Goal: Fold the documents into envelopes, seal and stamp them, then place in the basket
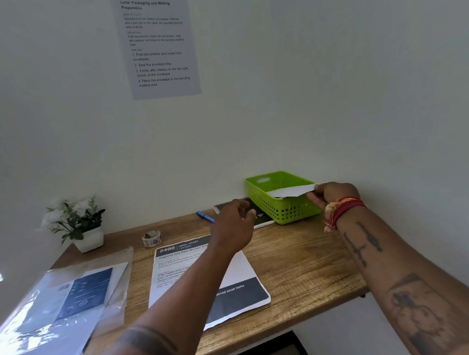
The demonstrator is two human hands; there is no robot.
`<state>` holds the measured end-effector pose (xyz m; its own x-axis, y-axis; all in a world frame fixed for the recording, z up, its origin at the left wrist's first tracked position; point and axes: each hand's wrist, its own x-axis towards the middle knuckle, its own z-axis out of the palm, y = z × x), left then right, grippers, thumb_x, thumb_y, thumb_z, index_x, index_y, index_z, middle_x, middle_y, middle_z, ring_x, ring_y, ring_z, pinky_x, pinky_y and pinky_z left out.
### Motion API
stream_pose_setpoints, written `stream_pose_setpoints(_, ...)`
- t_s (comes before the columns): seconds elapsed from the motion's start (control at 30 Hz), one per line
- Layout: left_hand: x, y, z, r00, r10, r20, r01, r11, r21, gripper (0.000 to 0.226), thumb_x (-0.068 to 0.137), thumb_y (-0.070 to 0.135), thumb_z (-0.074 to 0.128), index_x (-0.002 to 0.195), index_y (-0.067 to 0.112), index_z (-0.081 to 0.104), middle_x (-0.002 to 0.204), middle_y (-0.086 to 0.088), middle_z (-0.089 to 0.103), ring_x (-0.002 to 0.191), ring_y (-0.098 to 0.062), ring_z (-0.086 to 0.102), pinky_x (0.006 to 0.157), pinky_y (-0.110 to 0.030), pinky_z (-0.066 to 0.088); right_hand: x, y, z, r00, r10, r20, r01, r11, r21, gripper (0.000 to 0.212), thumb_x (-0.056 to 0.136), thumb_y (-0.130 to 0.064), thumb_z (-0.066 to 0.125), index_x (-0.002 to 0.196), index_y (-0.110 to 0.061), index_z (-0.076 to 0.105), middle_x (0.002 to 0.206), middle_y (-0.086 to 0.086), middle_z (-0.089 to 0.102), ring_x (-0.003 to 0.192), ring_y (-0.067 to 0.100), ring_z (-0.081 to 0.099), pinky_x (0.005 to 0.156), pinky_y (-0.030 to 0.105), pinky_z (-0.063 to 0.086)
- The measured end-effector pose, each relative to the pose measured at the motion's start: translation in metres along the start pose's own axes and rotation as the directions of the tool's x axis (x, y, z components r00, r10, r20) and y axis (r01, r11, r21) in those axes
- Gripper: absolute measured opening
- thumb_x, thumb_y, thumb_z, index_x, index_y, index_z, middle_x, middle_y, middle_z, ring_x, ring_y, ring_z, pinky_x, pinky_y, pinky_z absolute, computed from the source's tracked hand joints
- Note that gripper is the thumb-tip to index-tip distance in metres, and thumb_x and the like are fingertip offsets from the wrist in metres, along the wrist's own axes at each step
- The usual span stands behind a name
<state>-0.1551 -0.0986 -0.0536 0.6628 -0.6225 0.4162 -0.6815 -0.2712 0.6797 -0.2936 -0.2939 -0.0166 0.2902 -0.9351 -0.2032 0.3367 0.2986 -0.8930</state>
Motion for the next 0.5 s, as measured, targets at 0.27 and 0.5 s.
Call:
stream_pose_setpoints(0.27, 0.0, -0.007, -0.004, 1.0, 0.01, 0.008, -0.01, 1.0, -0.006, 0.033, 0.099, 0.036, 0.06, 0.129, 0.022, 0.062, 0.125, 0.005, 0.067, 0.115, -0.009, 0.06, 0.092, -0.023, 0.04, 0.03, 0.02, 0.015, 0.998, -0.032, 0.054, 0.042, 0.979, -0.2, 0.018, 0.095, -0.016, 0.068, 0.093, 0.002, 0.068, 0.054, 0.005, 0.061, 0.046, 0.016, 0.061, 0.047, 0.033, 0.059)
stream_pose_setpoints(0.5, 0.0, -0.016, -0.009, 1.0, 0.007, 0.028, -0.007, 1.0, 0.0, 0.033, 0.099, 0.037, 0.06, 0.128, 0.021, 0.061, 0.122, 0.005, 0.068, 0.114, -0.011, 0.061, 0.09, -0.024, 0.041, 0.018, 0.033, 0.01, 0.993, -0.113, 0.03, 0.117, 0.958, -0.262, 0.037, 0.097, -0.036, 0.064, 0.075, -0.007, 0.062, 0.061, 0.008, 0.06, 0.037, 0.016, 0.052, 0.04, 0.024, 0.042)
